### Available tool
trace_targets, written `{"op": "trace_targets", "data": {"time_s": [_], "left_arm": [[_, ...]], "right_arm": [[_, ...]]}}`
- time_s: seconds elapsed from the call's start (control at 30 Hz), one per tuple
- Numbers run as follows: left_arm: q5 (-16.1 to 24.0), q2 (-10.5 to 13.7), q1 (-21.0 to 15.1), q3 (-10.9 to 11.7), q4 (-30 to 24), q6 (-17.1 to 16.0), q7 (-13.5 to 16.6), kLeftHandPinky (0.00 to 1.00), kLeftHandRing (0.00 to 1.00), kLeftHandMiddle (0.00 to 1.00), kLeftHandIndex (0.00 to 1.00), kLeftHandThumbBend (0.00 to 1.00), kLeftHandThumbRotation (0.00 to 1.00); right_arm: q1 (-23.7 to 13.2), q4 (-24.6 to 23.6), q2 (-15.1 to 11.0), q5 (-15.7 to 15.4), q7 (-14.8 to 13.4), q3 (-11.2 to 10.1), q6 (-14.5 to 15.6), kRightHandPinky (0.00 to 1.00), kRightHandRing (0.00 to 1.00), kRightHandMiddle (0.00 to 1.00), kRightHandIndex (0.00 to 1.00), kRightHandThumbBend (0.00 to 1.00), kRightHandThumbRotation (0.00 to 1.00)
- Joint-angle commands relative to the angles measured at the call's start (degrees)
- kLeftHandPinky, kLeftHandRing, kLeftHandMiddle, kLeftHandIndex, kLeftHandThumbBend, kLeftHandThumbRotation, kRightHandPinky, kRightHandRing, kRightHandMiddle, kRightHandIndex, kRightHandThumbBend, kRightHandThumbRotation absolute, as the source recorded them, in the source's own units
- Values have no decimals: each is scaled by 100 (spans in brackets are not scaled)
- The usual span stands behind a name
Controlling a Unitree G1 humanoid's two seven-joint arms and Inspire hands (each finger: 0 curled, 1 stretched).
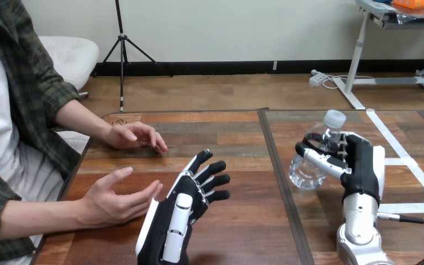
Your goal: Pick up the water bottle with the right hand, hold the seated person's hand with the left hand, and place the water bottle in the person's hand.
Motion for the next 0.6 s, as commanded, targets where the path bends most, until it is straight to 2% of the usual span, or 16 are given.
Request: {"op": "trace_targets", "data": {"time_s": [0.0, 0.1, 0.27, 0.57], "left_arm": [[24, -260, -138, 56, -385, -134, 56, 73, 80, 83, 89, 44, 100], [66, -246, -139, 61, -417, -144, 76, 73, 79, 83, 89, 45, 100], [39, -225, -142, 53, -456, -158, 51, 73, 79, 83, 89, 45, 100], [-24, -187, -151, 52, -518, -138, 1, 74, 79, 83, 89, 46, 100]], "right_arm": [[-215, -428, -48, -121, -71, 110, -575, 44, 47, 51, 53, 73, 0], [-152, -498, -34, -118, -22, 113, -773, 43, 46, 52, 53, 73, 0], [-39, -640, -10, -176, -92, 175, -1072, 41, 46, 52, 53, 74, 0], [144, -890, 29, -300, -157, 250, -1445, 39, 45, 51, 53, 74, 0]]}}
